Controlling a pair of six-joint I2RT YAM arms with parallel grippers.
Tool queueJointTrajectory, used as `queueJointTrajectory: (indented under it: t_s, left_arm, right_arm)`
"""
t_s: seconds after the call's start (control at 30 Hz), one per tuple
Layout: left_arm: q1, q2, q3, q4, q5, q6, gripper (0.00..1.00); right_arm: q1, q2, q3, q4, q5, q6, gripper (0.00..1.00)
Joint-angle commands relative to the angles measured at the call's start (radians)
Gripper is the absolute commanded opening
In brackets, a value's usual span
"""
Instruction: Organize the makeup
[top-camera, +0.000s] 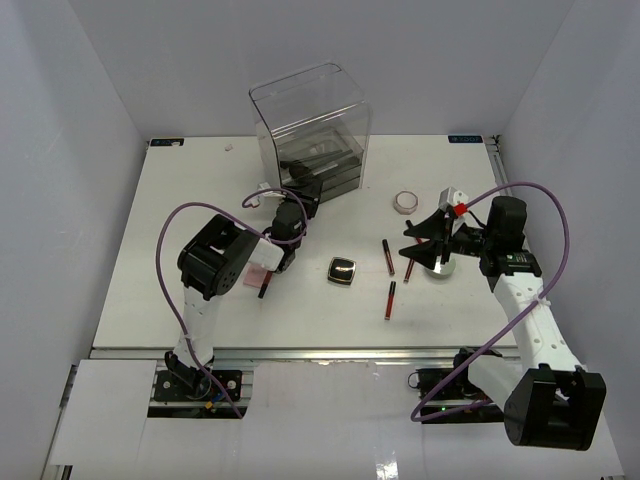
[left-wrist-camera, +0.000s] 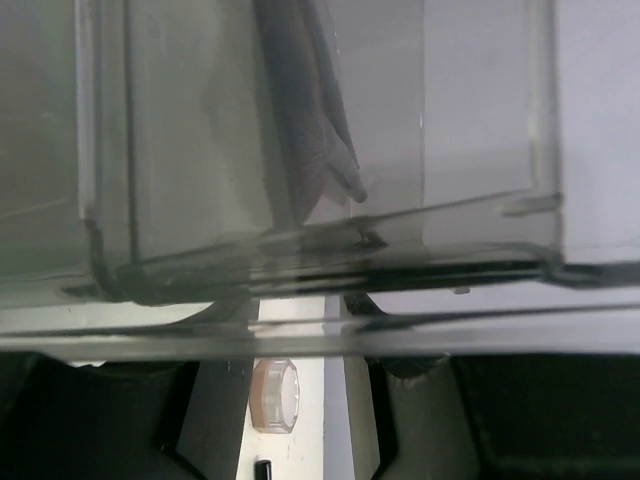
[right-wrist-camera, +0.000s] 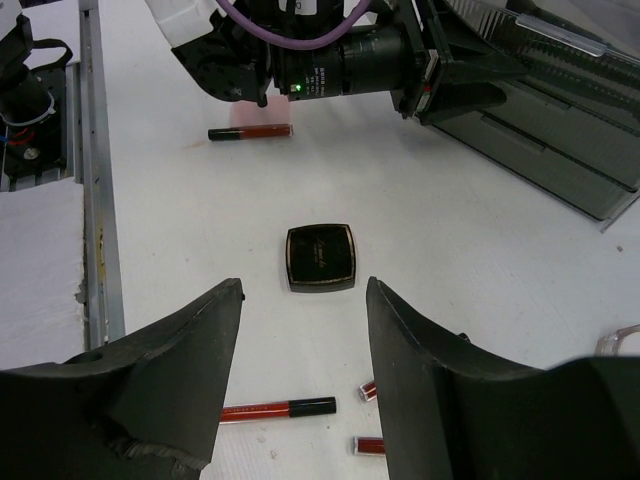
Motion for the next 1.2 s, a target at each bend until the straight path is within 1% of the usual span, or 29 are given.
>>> queueJointTrajectory:
  t_s: [0.0,0.07,0.1,0.13,0.5,0.63,0.73,1.0,1.17]
  left_arm:
    - [0.015,-0.004,0.033,-0.076,-0.010,-0.065,0.47]
    - [0.017,-0.002,0.034,-0.081,-0.010,-0.076,0.45]
    - [0.019,-0.001,0.035,-0.083,-0.009,-0.081,0.42]
    - [0.021,0.000,0.036,-0.083,-0.007,-0.087,0.36]
    - [0.029,-0.007,0.009,-0.053,0.018,-0.101,0.11]
    - [0.029,-0.015,-0.004,-0.027,0.056,-0.099,0.01]
    - [0.025,-0.032,-0.040,-0.007,0.107,-0.086,0.00]
    - [-0.020,-0.112,-0.201,0.091,0.160,-0.075,0.00]
    - [-0.050,-0.130,-0.253,0.117,0.190,-0.066,0.00]
  right_arm:
    - [-0.020,-0.024,-0.008,0.049,-0.051,0.033,0.59]
    - [-0.026,-0.026,-0.010,0.053,-0.057,0.036,0.59]
    - [-0.029,-0.026,-0.011,0.055,-0.059,0.039,0.59]
    - [-0.032,-0.026,-0.011,0.057,-0.062,0.042,0.59]
    - [-0.057,-0.023,-0.015,0.068,-0.091,0.064,0.59]
    - [-0.062,-0.020,-0.017,0.071,-0.089,0.067,0.58]
    - [-0.066,-0.019,-0.017,0.073,-0.087,0.070,0.58]
    - [-0.079,-0.022,-0.025,0.099,-0.083,0.104,0.58]
    - [-0.086,-0.020,-0.028,0.110,-0.069,0.118,0.59]
